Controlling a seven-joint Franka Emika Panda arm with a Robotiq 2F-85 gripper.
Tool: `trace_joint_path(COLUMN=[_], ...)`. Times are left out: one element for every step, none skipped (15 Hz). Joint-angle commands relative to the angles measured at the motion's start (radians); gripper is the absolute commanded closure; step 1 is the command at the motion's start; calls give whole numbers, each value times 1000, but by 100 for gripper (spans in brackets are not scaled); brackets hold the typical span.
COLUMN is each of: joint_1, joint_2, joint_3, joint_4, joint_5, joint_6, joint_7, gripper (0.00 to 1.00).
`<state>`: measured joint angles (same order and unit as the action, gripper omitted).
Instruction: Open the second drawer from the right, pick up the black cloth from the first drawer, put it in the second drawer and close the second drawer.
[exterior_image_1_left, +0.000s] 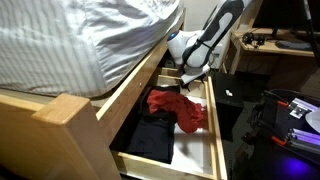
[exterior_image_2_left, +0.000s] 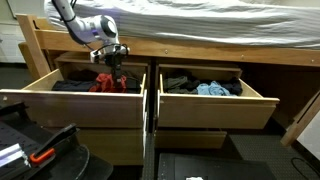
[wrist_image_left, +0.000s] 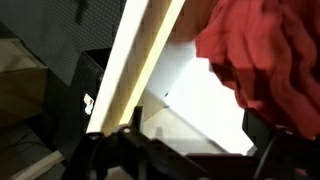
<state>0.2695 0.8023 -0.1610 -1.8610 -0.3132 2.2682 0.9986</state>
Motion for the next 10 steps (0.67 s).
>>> trace_joint_path(joint_1=[118, 145, 184, 144, 163, 169, 167, 174, 180, 176], joint_2=[57, 67, 68, 73, 80, 81, 81, 75, 57, 30], joint_3=[7, 8, -8, 13, 15, 16, 15, 10, 11, 20], joint_4=[1, -3, -15, 4, 3, 4, 6, 0, -31, -67], joint_5=[-82, -108, -143, -96, -104, -104, -103, -115, -147, -170], joint_6=[-42, -46, -49, -31, -34, -34, -34, -26, 26, 92], joint_7=[18, 9, 31, 28, 44, 49, 49, 58, 39, 17], gripper=[0, 0, 0, 0, 0, 0, 0, 0, 0, 0])
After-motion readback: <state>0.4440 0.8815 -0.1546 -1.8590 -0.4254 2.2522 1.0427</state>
